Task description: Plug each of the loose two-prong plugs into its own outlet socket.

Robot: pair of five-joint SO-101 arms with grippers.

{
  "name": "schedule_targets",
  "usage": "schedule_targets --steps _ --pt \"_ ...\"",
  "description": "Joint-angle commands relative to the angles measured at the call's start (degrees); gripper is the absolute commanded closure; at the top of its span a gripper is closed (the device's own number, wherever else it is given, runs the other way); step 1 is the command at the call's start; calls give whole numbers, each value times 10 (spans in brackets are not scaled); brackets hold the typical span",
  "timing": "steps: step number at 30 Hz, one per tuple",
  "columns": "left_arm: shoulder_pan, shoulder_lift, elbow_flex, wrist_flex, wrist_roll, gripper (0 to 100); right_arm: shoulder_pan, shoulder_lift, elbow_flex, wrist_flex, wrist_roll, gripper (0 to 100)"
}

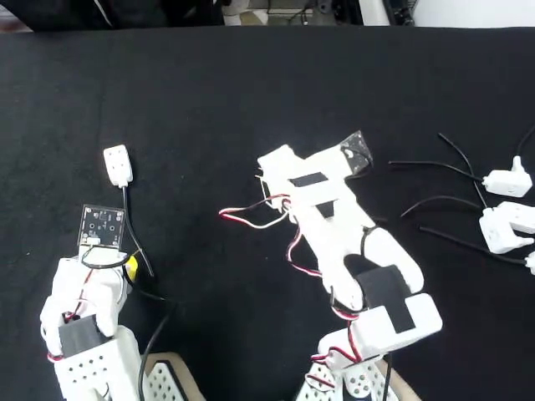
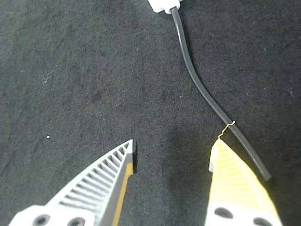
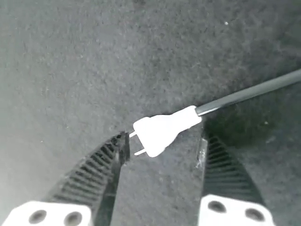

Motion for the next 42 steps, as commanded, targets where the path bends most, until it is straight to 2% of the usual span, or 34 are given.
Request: schedule_targets --steps 1,10,15,19,25,33,42 --pt "0 -5 4 2 -3 741 10 0 -26 1 -3 740" --pt "0 -5 4 2 -3 741 38 97 -79 14 18 740" --pt "0 -5 4 2 -3 741 35 119 -131 97 18 740" --pt "0 -5 4 2 -3 741 37 133 -138 106 28 743" --pt "0 -5 7 1 -4 741 39 137 -138 106 60 923" --pt "0 -5 7 1 -4 741 45 136 -150 150 81 910" --pt "0 -5 7 1 -4 741 86 93 -144 171 163 939"
